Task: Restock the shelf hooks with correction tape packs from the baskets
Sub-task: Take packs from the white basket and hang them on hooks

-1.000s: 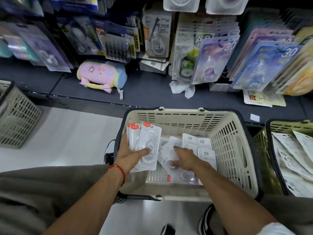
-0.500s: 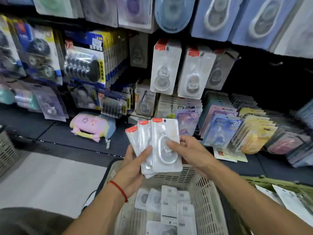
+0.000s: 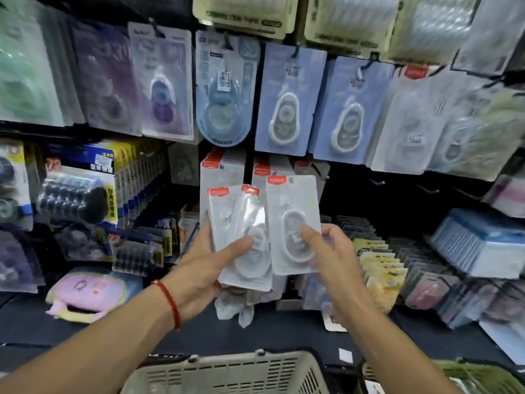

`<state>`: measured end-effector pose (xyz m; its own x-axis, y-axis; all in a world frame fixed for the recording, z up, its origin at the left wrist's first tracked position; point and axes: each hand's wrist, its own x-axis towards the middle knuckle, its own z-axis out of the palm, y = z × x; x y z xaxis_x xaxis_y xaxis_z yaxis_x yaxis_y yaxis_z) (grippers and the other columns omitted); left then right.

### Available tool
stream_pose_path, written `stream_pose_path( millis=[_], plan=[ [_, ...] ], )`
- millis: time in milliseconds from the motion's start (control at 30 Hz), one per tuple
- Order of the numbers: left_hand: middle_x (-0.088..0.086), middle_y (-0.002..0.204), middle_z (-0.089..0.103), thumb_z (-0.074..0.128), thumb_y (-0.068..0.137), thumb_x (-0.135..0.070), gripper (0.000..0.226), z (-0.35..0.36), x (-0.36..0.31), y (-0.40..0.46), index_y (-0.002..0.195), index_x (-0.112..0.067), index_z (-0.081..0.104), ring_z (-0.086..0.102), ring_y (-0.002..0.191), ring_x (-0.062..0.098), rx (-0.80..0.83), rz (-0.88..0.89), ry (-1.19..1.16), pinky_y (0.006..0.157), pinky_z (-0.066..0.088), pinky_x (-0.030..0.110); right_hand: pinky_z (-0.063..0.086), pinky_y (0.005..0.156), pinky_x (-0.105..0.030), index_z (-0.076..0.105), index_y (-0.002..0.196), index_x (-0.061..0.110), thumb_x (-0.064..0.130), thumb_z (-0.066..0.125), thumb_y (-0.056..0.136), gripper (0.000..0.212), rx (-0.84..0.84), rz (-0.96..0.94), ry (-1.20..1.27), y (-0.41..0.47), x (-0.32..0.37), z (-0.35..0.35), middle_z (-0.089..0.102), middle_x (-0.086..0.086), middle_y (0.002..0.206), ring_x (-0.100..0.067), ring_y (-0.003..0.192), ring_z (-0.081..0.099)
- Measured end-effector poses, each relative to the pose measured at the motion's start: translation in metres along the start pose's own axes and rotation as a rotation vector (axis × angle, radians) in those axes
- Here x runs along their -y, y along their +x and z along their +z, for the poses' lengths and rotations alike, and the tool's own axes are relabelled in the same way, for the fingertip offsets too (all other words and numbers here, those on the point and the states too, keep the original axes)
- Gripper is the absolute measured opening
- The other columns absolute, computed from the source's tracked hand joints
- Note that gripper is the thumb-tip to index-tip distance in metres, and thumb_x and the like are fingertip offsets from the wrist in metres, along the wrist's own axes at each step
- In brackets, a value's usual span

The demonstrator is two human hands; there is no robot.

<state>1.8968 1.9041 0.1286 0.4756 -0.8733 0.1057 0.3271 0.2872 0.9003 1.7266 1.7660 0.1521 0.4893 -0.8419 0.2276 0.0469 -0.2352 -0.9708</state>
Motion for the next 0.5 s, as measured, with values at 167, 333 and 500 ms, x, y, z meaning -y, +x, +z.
stream_pose_path(
  millis=[167, 333, 500],
  plan=[
    [0.003, 0.136, 0.071, 0.086, 0.086, -0.026, 0.059, -0.018, 0.011, -0.001, 0.134, -0.046, 0.058, 0.072, 0.119, 0.030, -0.017, 0.036, 0.036, 0.085, 0.063, 0.046, 0.058, 0.081, -0.042, 0.063, 0.108, 0.026, 0.046, 0.066, 0.099, 0.023, -0.217, -0.044, -0.018, 0.020, -0.012, -0.022, 0.076, 0.011, 0.097, -0.008, 0.090, 0.073],
    [0.004, 0.134, 0.072, 0.090, 0.080, -0.029, 0.061, -0.028, 0.013, 0.000, 0.131, -0.043, 0.060, 0.072, 0.119, 0.031, -0.072, 0.029, -0.026, 0.088, 0.062, 0.050, 0.058, 0.086, -0.054, 0.061, 0.107, 0.030, 0.051, 0.063, 0.099, 0.023, -0.260, -0.021, -0.083, 0.031, -0.017, -0.028, 0.074, 0.004, 0.106, -0.019, 0.096, 0.072],
    [0.004, 0.134, 0.072, 0.090, 0.079, -0.028, 0.060, -0.032, 0.015, -0.003, 0.131, -0.040, 0.062, 0.072, 0.118, 0.030, -0.059, 0.034, -0.054, 0.080, 0.063, 0.042, 0.047, 0.049, -0.027, 0.064, 0.110, 0.026, 0.057, 0.067, 0.094, 0.034, -0.304, -0.003, -0.016, 0.033, -0.016, -0.023, 0.077, 0.000, 0.095, -0.011, 0.062, 0.066]
  ],
)
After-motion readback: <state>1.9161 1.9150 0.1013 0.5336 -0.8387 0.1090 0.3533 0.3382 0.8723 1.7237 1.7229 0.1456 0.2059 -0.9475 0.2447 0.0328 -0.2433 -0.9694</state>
